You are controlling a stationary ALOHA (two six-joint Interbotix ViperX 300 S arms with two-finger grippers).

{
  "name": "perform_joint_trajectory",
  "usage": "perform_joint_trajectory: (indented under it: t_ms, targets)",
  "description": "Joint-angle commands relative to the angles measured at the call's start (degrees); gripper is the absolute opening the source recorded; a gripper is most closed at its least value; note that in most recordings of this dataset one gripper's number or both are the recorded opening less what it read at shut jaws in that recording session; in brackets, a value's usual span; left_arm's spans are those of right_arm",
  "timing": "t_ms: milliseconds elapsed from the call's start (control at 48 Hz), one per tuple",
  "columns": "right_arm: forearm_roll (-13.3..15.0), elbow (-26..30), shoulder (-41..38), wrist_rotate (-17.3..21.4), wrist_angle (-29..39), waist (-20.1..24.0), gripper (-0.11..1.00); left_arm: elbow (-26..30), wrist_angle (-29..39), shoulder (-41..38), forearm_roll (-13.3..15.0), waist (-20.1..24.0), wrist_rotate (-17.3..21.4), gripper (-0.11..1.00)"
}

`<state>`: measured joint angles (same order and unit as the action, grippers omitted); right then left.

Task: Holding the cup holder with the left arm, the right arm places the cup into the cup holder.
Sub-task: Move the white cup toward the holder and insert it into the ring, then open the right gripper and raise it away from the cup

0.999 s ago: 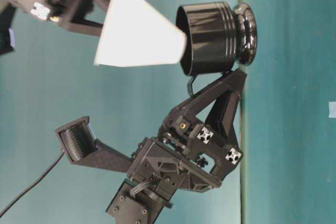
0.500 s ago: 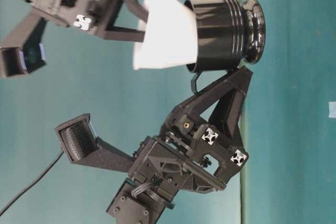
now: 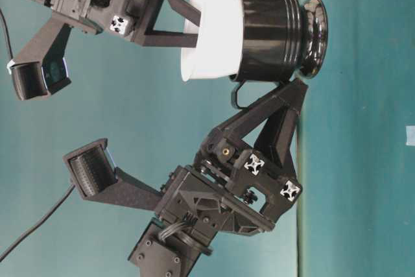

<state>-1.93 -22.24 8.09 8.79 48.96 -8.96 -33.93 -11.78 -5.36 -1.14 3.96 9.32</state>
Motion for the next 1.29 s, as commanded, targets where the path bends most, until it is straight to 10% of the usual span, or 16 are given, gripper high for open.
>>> perform_joint_trajectory:
  t_ms: [0, 354, 1270]
  targets:
    - [-0.3, 0.9, 1.5, -0.5, 0.0, 0.3, 0.17, 1.3, -0.4, 1.0, -0.2, -0.2, 0.0, 0.26]
    - [-0.2, 1.0, 2.1, -0.2, 2.5, 0.0, 0.93, 1.2, -0.4, 1.0, -0.2, -0.2, 0.0, 0.26]
    - [-1.5, -8.3, 14.4, 1.5, -8.3, -2.7, 0.91, -2.1, -1.8, -2.8, -0.2, -0.4, -2.3, 0.26]
